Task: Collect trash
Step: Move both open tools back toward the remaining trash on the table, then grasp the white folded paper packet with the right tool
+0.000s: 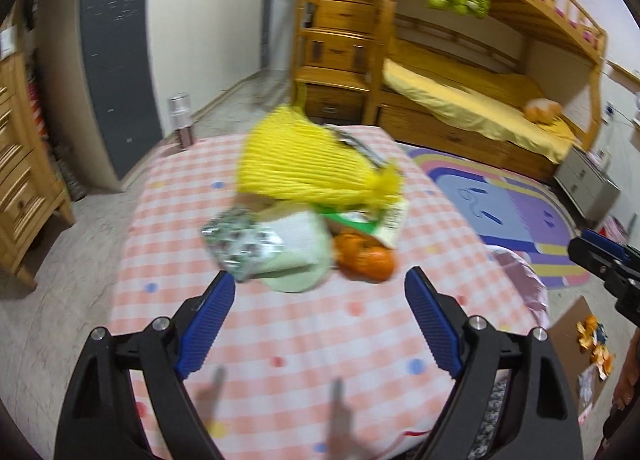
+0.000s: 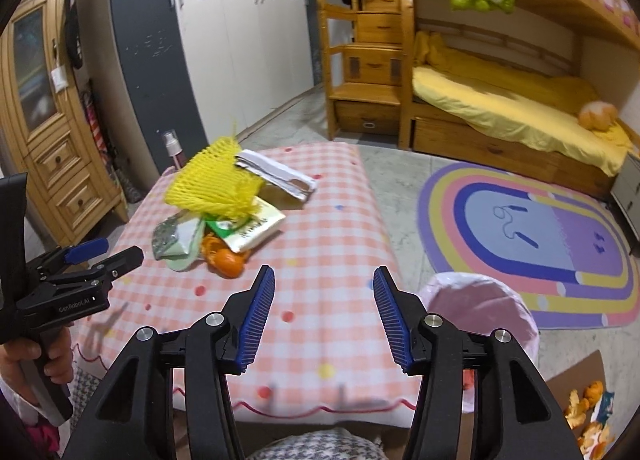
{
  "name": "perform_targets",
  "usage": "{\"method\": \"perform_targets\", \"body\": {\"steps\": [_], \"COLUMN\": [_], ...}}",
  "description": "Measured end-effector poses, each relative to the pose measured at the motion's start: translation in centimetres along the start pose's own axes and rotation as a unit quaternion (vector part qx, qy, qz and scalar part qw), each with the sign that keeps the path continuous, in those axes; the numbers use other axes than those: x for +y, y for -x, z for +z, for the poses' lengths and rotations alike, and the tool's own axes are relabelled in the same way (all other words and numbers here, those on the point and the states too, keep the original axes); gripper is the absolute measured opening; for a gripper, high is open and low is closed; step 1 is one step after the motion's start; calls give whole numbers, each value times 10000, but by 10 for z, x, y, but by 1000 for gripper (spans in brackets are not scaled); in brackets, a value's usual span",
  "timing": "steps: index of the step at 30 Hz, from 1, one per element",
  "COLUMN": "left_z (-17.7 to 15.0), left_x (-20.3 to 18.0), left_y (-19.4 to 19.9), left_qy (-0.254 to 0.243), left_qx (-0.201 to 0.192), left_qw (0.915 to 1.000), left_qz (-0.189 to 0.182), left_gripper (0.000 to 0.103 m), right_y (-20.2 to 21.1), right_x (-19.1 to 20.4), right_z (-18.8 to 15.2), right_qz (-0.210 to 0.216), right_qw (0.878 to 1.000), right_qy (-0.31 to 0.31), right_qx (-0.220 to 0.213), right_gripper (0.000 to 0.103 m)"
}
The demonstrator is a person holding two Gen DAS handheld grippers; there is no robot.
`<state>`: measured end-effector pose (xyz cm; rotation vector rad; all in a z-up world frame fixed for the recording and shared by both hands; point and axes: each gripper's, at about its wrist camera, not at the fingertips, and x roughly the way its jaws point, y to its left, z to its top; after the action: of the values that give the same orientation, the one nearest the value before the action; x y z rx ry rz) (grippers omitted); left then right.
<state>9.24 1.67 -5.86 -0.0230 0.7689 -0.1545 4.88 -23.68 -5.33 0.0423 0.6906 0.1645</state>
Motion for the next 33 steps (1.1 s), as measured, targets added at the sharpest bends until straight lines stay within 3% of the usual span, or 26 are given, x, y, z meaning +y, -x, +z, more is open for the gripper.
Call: {"method": "perform_targets", "body": {"steps": [5,10,24,33], "left_z": [6,20,61,81], "left_x": [30,45,69,67], "left_y": [-4,-13,-66,-110], "left_qy": [112,129,191,82], "left_qx": [-4,-61,-49,135], "left_qw": [9996,9990,9989,9991], "left_qz": [263,420,419,384], "left_gripper": [88,88,88,88], "right_y": [-13,-40,-150,-210], "right_x": [20,31,30,41], "right_z": [11,26,61,74], "right_qz": [68,-3,28,431], "right_qw": [9998,9990,9934,9833], "right_qy": [206,426,997,1570], "right_qx": [26,137,562,817], "right_gripper": [51,42,43,52]}}
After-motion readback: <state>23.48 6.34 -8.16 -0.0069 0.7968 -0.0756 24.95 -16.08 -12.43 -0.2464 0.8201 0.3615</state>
